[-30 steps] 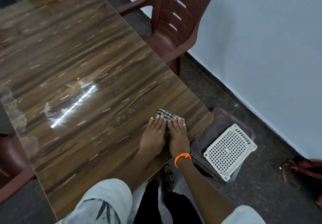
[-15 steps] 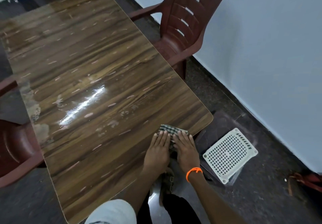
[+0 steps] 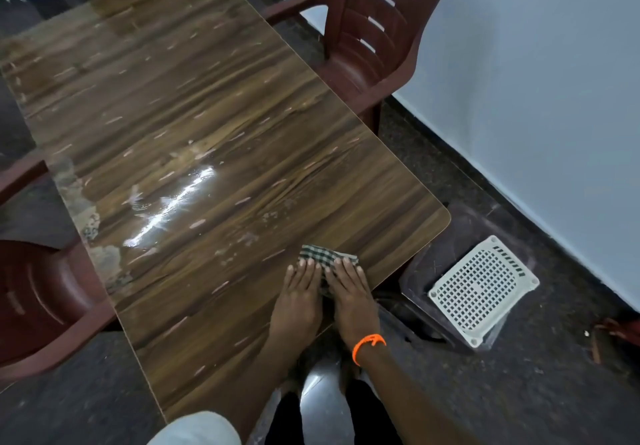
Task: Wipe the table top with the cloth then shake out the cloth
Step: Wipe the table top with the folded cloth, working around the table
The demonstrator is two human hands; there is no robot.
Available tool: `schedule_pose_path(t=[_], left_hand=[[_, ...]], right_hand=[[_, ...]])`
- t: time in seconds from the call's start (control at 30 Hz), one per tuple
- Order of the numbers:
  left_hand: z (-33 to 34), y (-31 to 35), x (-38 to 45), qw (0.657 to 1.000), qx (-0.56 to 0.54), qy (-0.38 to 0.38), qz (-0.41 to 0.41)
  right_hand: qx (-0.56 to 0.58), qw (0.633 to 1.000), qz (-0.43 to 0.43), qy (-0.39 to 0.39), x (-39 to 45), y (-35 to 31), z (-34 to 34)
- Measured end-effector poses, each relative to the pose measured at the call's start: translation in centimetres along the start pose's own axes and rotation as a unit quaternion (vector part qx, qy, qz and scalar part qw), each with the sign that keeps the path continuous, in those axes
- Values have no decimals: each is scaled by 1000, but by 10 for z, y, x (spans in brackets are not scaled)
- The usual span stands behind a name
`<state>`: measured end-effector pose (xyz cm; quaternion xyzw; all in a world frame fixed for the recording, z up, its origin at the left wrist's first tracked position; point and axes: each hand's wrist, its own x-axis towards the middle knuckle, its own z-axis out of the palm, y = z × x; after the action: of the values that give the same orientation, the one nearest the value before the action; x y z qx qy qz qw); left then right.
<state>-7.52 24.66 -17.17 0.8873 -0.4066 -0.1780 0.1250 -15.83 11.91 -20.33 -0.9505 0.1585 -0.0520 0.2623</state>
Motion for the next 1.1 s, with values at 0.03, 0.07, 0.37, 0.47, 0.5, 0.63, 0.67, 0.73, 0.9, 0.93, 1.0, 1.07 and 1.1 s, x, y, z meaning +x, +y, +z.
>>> schedule_pose_path(t=[0.03, 0.07, 0.37, 0.47, 0.5, 0.63, 0.67, 0.73, 0.9, 0.93, 1.0, 1.07, 1.1], left_hand=[[3, 4, -6, 1000, 0, -13, 9], [5, 9, -8, 1000, 4, -25, 17], [-11, 0, 46, 994, 56, -77, 48], [-20, -28, 49, 998, 31, -40, 43], [-20, -41, 45, 998, 25, -31, 45], [-14, -80, 1, 995, 19, 34, 97], [-11, -82, -14, 993, 19, 38, 113], [-5, -74, -38, 991, 27, 13, 132], [14, -36, -40, 990, 12, -47, 136], [14, -31, -33, 989, 8, -48, 137], [8, -25, -18, 990, 3, -52, 135], [0, -29, -4, 990, 1, -56, 127], [-4, -35, 2, 991, 5, -53, 122]], right_hand=[[-5, 1000, 3, -3, -8, 3, -1], [-10, 1000, 8, -4, -14, 7, -5], [-10, 992, 117, 49, 33, 10, -17], [6, 994, 107, 38, 51, -9, -3], [9, 994, 99, 37, 52, -18, 3], [31, 997, 59, 48, 22, -50, 28], [33, 997, 51, 55, 8, -56, 32], [37, 996, 51, 69, -20, -60, 35], [18, 991, 100, 85, -52, -37, 18], [15, 989, 114, 89, -48, -30, 14], [15, 984, 148, 96, -34, -24, 9], [31, 979, 171, 109, -15, -26, 8], [38, 978, 172, 111, -5, -29, 9]])
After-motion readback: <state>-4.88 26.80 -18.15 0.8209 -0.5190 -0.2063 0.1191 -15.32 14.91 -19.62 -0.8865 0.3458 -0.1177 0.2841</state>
